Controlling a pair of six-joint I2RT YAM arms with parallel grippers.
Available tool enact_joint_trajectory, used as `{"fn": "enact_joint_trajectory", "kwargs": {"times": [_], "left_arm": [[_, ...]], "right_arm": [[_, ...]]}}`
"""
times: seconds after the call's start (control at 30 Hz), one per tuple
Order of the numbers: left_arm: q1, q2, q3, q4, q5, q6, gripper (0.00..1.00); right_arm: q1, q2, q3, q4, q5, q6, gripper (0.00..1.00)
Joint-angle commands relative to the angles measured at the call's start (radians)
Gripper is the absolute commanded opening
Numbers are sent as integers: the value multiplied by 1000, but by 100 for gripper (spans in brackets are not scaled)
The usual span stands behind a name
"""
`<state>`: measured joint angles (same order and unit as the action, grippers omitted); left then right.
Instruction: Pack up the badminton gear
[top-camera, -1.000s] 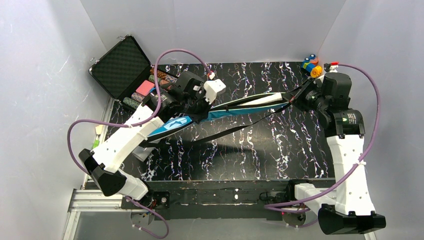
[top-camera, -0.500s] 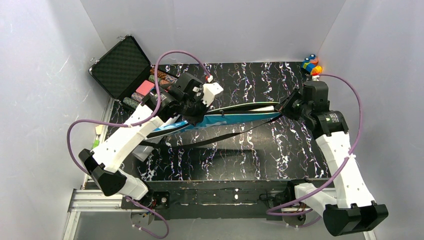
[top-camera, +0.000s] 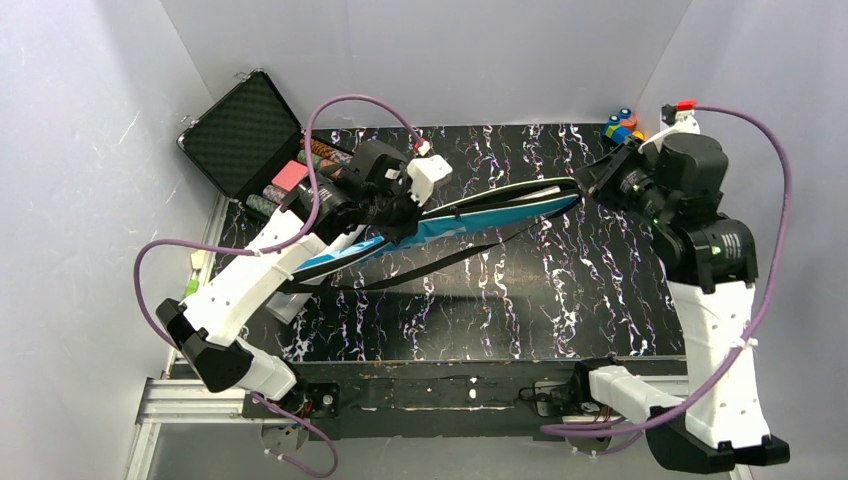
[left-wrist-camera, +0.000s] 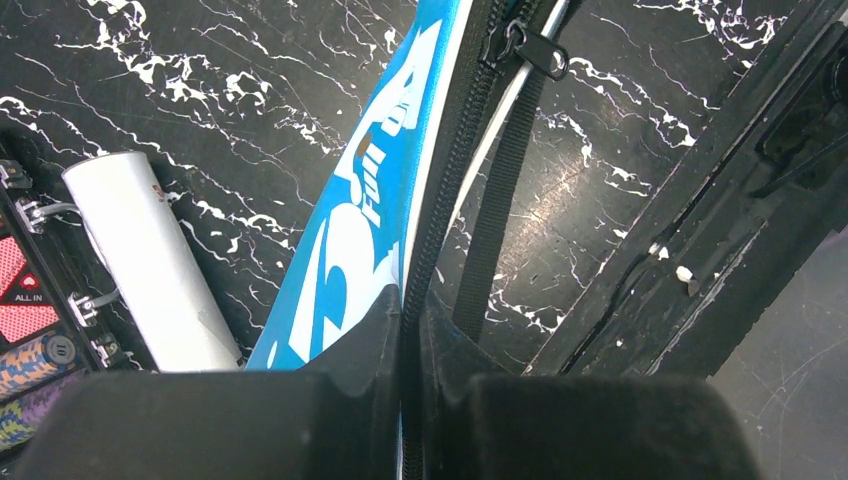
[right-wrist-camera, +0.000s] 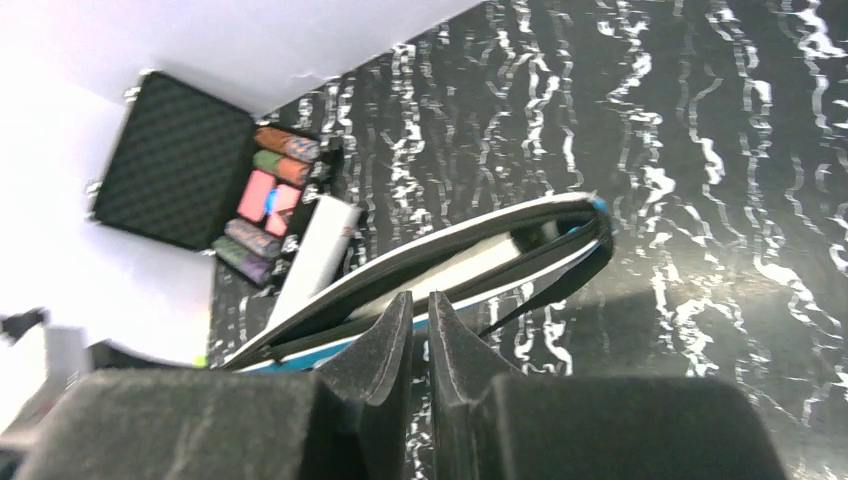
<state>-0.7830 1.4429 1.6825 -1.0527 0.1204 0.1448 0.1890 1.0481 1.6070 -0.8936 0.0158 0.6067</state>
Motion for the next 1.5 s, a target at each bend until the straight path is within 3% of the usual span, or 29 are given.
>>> {"fn": "enact_joint_trajectory", "kwargs": {"times": [0.0, 0.1, 0.3, 0.4, 0.6, 0.87, 1.47], "left_arm": [[-3, -48, 55, 83, 30, -8, 0], [-3, -49, 60, 84, 26, -9, 0], [-2, -36, 77, 85, 14, 0, 0], [-3, -28, 85, 87, 17, 0, 0], [-4, -14, 100, 84, 31, -3, 0], [-2, -26, 86, 81, 40, -4, 0], [-3, -24, 96, 72, 64, -12, 0]], "right_arm": [[-5, -5, -21, 21, -131, 35, 18], [-2, -40, -140, 124, -271, 74, 20], [45, -85, -382, 422, -717, 153, 43], [84, -104, -482, 564, -787, 224, 52], [213, -88, -616, 802, -724, 322, 55], [287, -10, -652, 1010, -669, 342, 54], [295, 2, -694, 1072, -506, 369, 41]]}}
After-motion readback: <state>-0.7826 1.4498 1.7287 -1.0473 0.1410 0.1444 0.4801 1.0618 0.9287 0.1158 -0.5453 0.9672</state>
